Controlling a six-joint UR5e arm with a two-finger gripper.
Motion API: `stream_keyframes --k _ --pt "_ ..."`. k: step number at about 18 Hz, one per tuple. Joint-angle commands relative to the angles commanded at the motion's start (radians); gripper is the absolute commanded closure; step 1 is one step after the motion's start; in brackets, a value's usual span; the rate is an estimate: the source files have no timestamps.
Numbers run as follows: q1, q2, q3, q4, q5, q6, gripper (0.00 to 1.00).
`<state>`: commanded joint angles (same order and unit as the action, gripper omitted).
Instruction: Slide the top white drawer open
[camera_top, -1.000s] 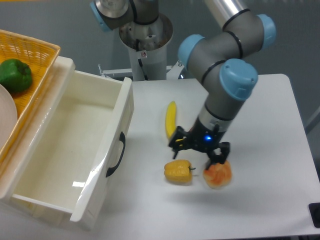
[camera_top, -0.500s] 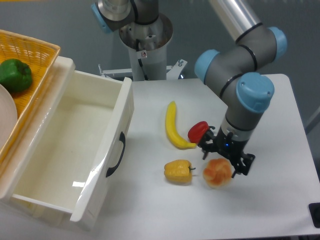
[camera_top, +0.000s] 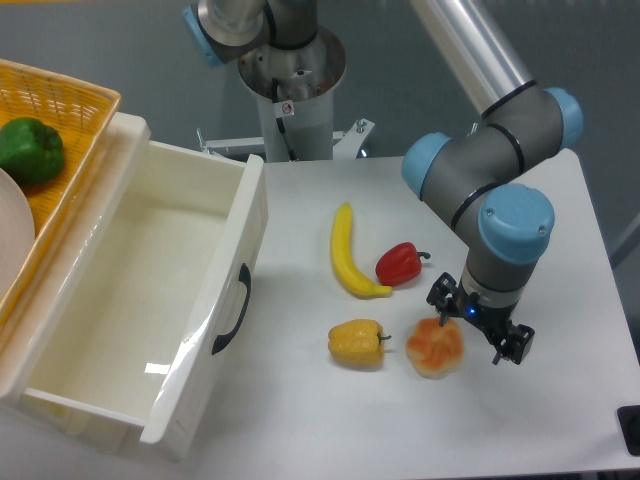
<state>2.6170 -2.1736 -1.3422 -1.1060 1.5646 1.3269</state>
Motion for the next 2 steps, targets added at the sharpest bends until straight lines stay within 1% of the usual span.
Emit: stream_keyframes --k 2 --pt "0.000 0.000 -0.002 0.000 0.002 0.000 0.00"
